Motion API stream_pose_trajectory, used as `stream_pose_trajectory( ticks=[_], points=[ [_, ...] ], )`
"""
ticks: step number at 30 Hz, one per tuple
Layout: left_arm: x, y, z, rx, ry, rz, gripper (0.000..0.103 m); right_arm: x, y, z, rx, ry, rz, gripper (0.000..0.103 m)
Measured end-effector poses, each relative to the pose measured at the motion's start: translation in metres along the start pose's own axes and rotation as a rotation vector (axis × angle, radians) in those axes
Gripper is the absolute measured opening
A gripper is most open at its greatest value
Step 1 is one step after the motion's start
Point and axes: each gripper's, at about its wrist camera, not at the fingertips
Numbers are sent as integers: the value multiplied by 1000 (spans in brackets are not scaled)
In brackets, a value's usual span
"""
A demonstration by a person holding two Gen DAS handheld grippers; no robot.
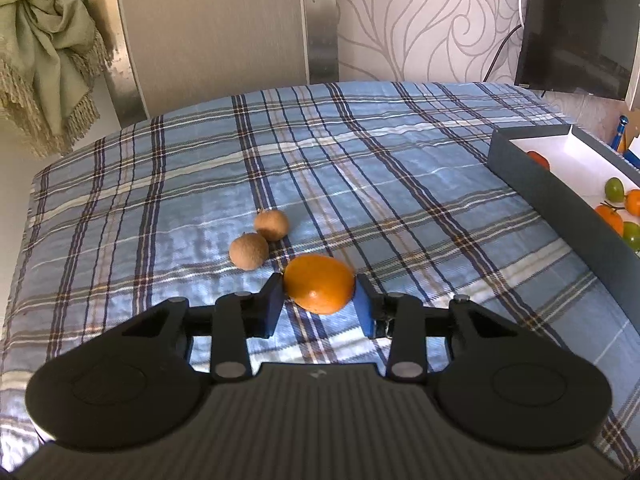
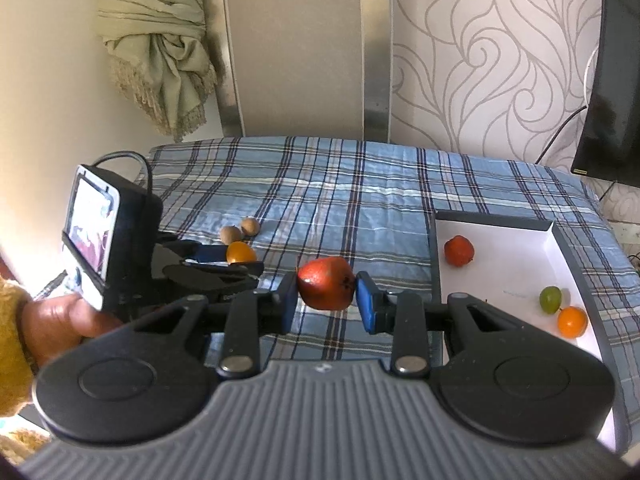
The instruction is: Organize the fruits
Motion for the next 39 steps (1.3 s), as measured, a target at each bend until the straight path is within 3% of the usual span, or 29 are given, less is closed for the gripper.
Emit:
stream_pose_trajectory(
  ticks=[11, 23, 39],
  points=[
    [-24, 7, 2, 6, -10, -35, 43, 4, 0, 12, 10, -39, -49, 34],
    [-38, 13, -4, -40, 19, -38, 43, -3, -8, 9, -72, -36, -82, 34],
    [-41, 22, -15, 6, 5, -77, 43, -5, 8, 10, -5, -3, -104, 34]
  ],
)
Point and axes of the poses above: each gripper's, at about its wrist camera, not at the fingertips, and x roughly the way its jaws point, y to its right, z to its underside, and after that the axes turned 2 degrees about x, right-handed
